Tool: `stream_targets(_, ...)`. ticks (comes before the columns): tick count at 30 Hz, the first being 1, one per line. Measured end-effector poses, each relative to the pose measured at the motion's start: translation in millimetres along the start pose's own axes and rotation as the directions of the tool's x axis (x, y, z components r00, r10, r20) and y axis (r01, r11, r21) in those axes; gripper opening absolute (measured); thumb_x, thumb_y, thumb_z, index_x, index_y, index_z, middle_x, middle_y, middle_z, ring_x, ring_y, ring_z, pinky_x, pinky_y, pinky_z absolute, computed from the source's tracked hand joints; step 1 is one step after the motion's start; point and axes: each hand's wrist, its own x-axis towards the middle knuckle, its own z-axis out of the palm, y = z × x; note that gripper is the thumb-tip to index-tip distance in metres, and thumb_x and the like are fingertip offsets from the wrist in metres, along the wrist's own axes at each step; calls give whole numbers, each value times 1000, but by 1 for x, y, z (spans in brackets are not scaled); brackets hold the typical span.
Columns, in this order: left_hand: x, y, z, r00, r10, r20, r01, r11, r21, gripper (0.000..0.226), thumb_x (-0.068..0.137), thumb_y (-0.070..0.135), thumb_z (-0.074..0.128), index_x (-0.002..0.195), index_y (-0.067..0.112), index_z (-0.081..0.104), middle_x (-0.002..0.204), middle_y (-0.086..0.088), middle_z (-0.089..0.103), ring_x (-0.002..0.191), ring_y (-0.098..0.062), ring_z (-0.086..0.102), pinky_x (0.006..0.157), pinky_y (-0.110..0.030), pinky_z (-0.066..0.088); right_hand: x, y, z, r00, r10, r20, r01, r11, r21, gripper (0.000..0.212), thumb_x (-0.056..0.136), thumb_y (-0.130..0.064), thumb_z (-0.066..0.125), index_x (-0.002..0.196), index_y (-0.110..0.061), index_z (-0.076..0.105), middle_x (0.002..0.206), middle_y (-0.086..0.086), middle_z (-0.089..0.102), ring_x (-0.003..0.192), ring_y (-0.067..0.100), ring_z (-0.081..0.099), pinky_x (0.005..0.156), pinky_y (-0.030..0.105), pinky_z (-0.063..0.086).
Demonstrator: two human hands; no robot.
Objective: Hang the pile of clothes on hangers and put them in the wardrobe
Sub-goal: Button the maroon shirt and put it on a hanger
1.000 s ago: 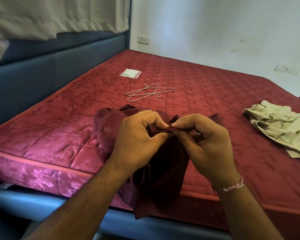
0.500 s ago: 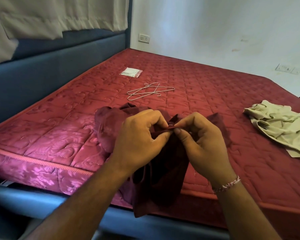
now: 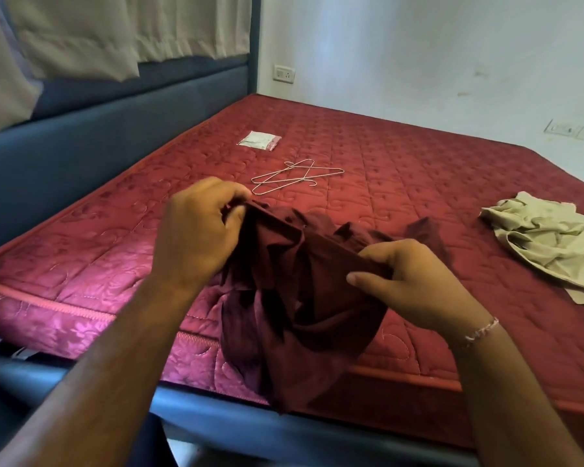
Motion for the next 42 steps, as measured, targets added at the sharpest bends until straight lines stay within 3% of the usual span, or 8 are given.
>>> stream_targets(3, 8, 0, 0, 981, -88, -170, 75, 994, -79, 30, 84, -4, 64, 103, 14, 79, 101, 4, 74, 94, -12, 68, 88, -18, 48, -2, -6, 1, 984, 131, -119, -28, 780, 625, 6, 84, -16, 79, 80, -13, 75, 74, 1, 67, 66, 12, 59, 59, 27, 46)
stream_targets(7, 23, 11, -3, 899, -152, -411, 50, 967, -249, 39, 86, -9, 56, 113, 10, 76, 104, 1, 71, 96, -4, 65, 88, -21, 50, -3, -21, -12, 960, 245, -135, -16, 530, 848, 18, 73, -24, 80, 84, -12, 71, 77, 8, 67, 63, 17, 63, 62, 29, 48)
stream_targets(12, 43, 22, -12, 865, -294, -407, 114, 905, -411, 14, 90, 14, 71, 102, 17, 78, 91, 17, 72, 81, 7, 65, 79, -19, 52, -7, -54, -36, 963, 234, -133, -10, 527, 850, 9, 74, -16, 77, 81, -13, 72, 76, 7, 71, 65, 18, 69, 59, 29, 53)
stream_targets(14, 43, 32, -17, 902, -181, -392, 28, 930, -365, 14, 93, 9, 70, 103, 17, 77, 96, 14, 73, 90, 3, 68, 82, -21, 52, -9, -63, -43, 964, 216, -154, 11, 546, 837, 3, 76, -16, 75, 78, -15, 74, 73, 7, 71, 61, 18, 68, 56, 27, 53)
stream_targets(17, 32, 56, -20, 928, 144, -343, -254, 920, -300, 14, 97, -2, 68, 104, 5, 78, 101, -2, 73, 97, -13, 70, 87, -27, 52, -11, -72, -47, 970, 183, -158, 42, 518, 855, 11, 76, -16, 74, 83, -7, 74, 77, 12, 72, 65, 20, 70, 58, 28, 56)
stream_targets(20, 21, 80, -20, 861, 367, -352, -465, 848, -253, 8, 96, 0, 72, 100, -1, 78, 96, -8, 74, 87, -24, 70, 81, -32, 53, -13, -80, -46, 972, 169, -164, 63, 485, 872, 13, 79, -14, 72, 86, -4, 73, 79, 13, 72, 70, 21, 71, 61, 29, 58)
stream_targets(23, 13, 94, -19, 806, 464, -367, -560, 798, -222, 6, 92, -1, 76, 97, -3, 78, 94, -8, 76, 83, -25, 71, 78, -33, 54, -17, -89, -43, 977, 143, -156, 68, 483, 873, 10, 81, -15, 70, 84, -6, 74, 74, 9, 71, 65, 18, 70, 54, 27, 55)
stream_targets(42, 2, 94, -13, 748, 570, -339, -633, 766, -109, 4, 87, 0, 81, 88, -4, 79, 91, -13, 75, 78, -30, 68, 74, -37, 53, -21, -94, -26, 982, 83, -170, 102, 528, 843, 21, 74, -8, 78, 94, -1, 77, 93, 21, 75, 89, 32, 73, 85, 40, 60)
